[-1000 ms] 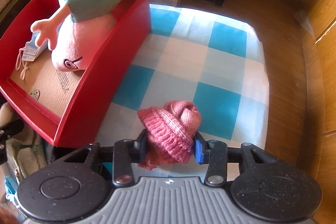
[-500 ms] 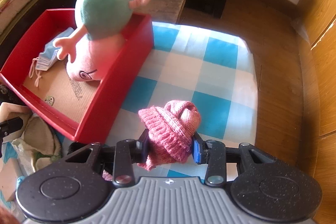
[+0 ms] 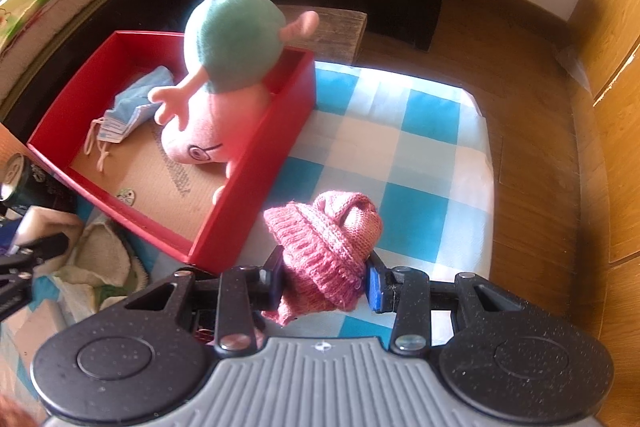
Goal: Organize soft objects
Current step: 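Carry the white sponge block and pink hat over the red box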
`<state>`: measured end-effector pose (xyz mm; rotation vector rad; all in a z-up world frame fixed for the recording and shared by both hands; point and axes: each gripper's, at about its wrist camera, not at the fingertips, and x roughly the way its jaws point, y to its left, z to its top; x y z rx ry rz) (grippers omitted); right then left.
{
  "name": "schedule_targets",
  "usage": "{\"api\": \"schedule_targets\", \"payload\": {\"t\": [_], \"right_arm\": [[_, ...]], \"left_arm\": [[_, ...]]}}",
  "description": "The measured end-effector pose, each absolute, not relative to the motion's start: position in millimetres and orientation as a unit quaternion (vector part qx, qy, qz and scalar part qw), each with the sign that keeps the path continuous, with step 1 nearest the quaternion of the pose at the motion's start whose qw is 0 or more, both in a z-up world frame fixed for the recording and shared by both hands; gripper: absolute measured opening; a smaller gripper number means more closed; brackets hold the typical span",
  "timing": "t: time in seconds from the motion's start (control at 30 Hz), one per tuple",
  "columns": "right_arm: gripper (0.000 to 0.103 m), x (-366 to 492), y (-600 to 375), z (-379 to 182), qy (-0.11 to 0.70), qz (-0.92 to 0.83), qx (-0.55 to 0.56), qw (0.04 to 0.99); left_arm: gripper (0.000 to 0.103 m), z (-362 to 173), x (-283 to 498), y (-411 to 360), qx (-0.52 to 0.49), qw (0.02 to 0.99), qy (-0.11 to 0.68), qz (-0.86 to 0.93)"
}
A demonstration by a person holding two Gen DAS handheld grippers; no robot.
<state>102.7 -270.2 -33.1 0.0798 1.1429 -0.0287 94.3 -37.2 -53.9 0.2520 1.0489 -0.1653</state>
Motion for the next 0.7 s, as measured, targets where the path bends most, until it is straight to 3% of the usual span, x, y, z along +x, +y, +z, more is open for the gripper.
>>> {"api": "schedule_targets", "payload": {"t": [0.7], "right_arm": [[0.017, 94.3, -242.1, 3.9, 0.513, 0.006, 0.019, 0.858]], "left_arm": [[0.028, -2.9, 73.7, -38.8, 0.102, 0.885, 0.442, -0.107]]}}
